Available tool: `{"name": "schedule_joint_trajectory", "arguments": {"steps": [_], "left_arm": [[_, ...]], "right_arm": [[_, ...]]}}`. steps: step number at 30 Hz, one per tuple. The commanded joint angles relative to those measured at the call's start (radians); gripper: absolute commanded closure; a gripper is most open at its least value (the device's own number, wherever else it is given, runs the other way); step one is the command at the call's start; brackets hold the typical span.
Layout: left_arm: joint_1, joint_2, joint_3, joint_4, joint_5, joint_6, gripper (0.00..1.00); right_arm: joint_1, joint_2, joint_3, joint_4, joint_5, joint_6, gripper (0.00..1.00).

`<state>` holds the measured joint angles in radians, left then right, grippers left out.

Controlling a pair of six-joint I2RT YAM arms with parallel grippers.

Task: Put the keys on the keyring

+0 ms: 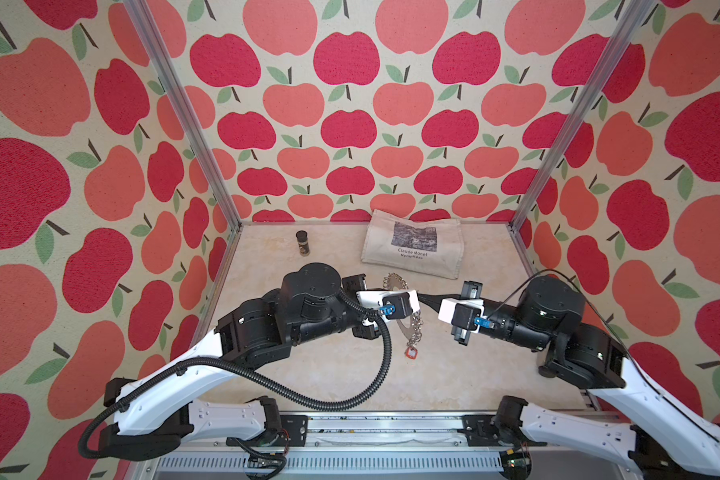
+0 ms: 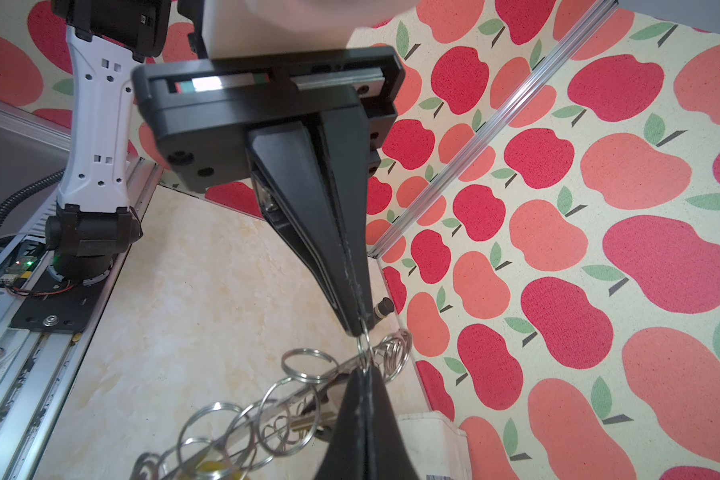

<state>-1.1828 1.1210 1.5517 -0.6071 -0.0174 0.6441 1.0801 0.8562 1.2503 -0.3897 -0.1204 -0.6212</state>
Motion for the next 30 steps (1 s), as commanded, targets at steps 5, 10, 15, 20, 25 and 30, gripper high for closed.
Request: {"name": "schedule_joint_trajectory", "arguments": {"steps": [5,10,15,20,25,30], "left_arm": [[0.011,0.020,0.031,-0.004,0.014,-0.026,1.00],[0.014,0.021,0.035,-0.008,0.025,-0.033,1.00],[0.017,0.022,0.038,-0.012,0.034,-0.039,1.00],[0.017,0.021,0.042,-0.016,0.036,-0.045,1.00],[0.024,0.025,0.052,-0.027,0.049,-0.052,1.00],[0.035,0.025,0.065,-0.032,0.069,-0.070,1.00]], "right_arm": [[0.021,-0.012,-0.004,0.051,-0.060,-0.011,1.00],[0.023,-0.008,-0.003,0.041,-0.064,-0.008,1.00],[0.024,-0.012,-0.003,0.045,-0.069,-0.005,1.00],[0.025,-0.014,-0.004,0.041,-0.074,-0.005,1.00],[0.025,-0.009,-0.003,0.018,-0.072,-0.012,1.00],[0.030,-0.006,-0.003,0.000,-0.069,-0.022,1.00]]}}
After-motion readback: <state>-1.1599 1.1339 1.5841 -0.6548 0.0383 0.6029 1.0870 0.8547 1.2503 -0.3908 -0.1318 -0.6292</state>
